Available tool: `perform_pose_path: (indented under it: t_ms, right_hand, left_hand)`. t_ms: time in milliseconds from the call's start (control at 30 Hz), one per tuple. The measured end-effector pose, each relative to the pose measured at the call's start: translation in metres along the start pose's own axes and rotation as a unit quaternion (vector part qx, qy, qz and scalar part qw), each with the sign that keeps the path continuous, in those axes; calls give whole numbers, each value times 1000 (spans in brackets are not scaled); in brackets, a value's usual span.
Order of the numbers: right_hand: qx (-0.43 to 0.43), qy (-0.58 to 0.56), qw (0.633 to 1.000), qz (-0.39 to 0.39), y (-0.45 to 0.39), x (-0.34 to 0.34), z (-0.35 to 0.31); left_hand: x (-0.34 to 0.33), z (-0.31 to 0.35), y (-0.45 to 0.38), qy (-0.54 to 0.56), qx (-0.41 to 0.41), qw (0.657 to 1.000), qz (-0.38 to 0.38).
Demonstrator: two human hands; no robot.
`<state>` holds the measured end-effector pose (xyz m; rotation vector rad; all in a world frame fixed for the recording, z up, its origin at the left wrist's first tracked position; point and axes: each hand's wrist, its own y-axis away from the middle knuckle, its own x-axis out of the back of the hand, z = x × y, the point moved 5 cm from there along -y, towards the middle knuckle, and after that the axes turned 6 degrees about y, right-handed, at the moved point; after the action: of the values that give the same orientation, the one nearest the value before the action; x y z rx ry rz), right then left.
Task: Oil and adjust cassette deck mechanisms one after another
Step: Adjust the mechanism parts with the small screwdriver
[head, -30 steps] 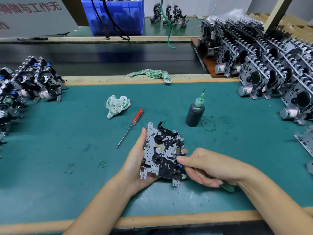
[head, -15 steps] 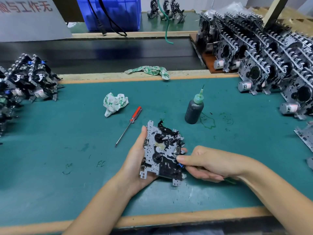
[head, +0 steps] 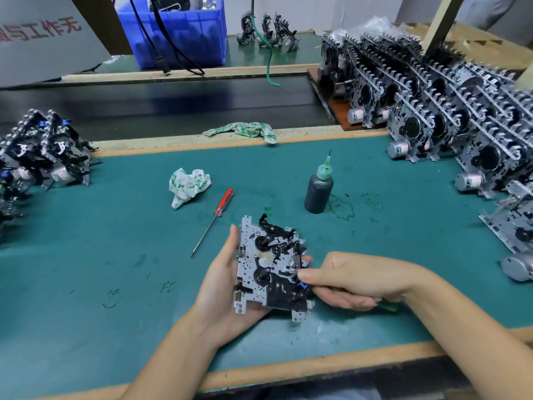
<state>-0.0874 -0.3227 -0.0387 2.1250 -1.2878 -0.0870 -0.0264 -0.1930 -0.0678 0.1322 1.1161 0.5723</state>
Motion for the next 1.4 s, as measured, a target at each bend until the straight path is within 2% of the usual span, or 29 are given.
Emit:
perform_pose_path:
  t_ms: [133, 267, 400, 500, 567, 733, 833, 1033, 1133, 1233, 1300, 1400]
  right_hand:
    - [-6, -6, 1000, 7, 11, 4, 6]
    - [-5, -6, 999, 43, 28, 18, 5]
    - [71, -41, 977, 194, 32, 26, -7]
    - [175, -88, 925, 326, 28, 18, -19]
    - [214, -96, 900, 368, 24, 12, -22]
    - [197, 8, 889, 413, 14, 6, -22]
    - [194, 28, 884, 425, 13, 6, -22]
    - [206, -66, 885, 412, 15, 13, -18]
    - [101, 96, 866, 480, 21, 25, -5]
    - [-22, 286, 828, 482, 22, 31, 11]
    - [-18, 369, 789, 490, 27, 28, 9]
    - [63, 416, 786, 453, 27, 21, 9]
  left_hand:
    - [-6, -4, 4, 20, 28, 999, -10]
    - [-7, -1, 5, 90, 12, 996, -19]
    - [-9, 0, 5, 142, 9, 989, -37]
    - [-10, 0, 5, 120, 12, 991, -53]
    - [-10, 1, 6, 118, 13, 991, -57]
    - [-11, 1, 6, 125, 5, 991, -46]
    - [-10, 1, 7, 142, 10, 988, -52]
    - [-9, 0, 6, 163, 19, 984, -73]
    - [-9, 0, 7, 160, 19, 983, -87]
    - [-8, 0, 7, 130, 19, 988, -81]
    - [-7, 1, 7, 88, 24, 993, -71]
    - [-9, 6, 6, 10, 47, 998, -44]
